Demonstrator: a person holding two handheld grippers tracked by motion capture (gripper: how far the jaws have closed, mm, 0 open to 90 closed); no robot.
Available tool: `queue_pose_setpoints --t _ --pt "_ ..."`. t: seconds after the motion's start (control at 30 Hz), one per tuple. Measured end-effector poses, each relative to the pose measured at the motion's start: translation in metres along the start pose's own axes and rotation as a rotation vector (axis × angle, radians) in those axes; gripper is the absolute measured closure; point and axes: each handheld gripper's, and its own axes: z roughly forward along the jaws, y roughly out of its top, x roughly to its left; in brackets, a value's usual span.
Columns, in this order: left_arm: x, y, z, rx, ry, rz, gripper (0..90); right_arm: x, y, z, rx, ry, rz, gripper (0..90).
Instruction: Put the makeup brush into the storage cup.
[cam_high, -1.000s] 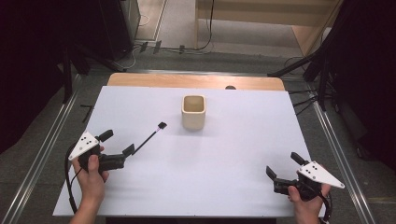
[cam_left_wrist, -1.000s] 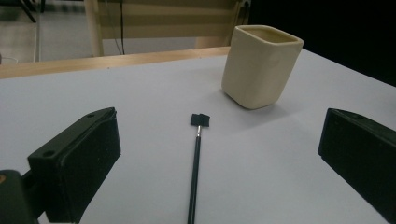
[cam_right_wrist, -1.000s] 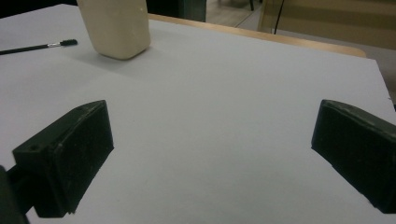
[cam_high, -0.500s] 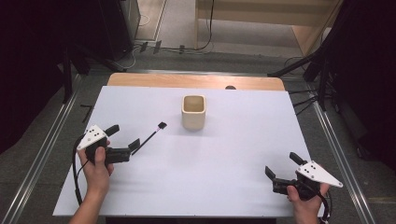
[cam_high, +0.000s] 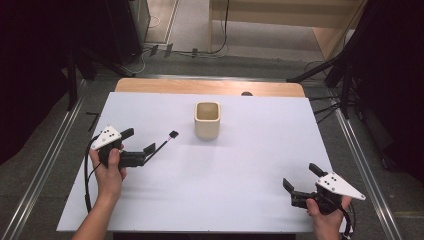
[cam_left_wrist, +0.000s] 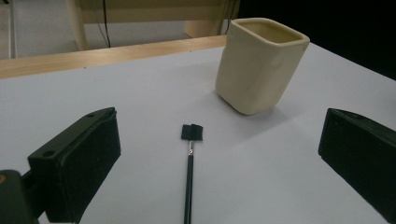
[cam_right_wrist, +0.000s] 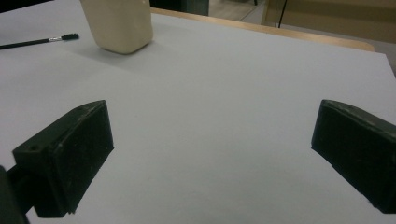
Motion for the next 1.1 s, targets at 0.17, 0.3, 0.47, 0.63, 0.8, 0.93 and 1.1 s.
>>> queue_pose_setpoints --t 0.17,0.3,0.47,0.63,0.8,0.93,1.1 --pt "0.0 0.003 0.004 0.013 -0.009 0.004 0.0 0.0 0.0 0.0 -0.001 -0.002 0.0 0.0" --pt "0.001 0.007 0.009 0.027 -0.014 0.001 0.0 -0.001 0.0 0.0 0.001 -0.004 0.001 0.0" --pt "-0.001 0.013 0.014 0.041 -0.023 0.005 0.0 0.0 0.0 0.0 0.0 -0.003 -0.001 0.0" --pt "-0.001 0.016 0.019 0.064 -0.031 0.016 0.0 0.0 0.0 0.001 0.005 -0.002 0.002 0.0" --pt "0.0 0.018 0.023 0.083 -0.035 0.017 0.0 0.001 0.0 0.002 0.007 -0.003 -0.003 0.0" --pt "0.001 0.022 0.025 0.095 -0.046 0.003 0.0 0.001 -0.001 0.002 0.009 -0.001 -0.002 0.0" --pt "0.001 0.026 0.03 0.117 -0.049 0.016 0.0 -0.001 0.0 -0.001 0.0 -0.006 -0.003 0.0"
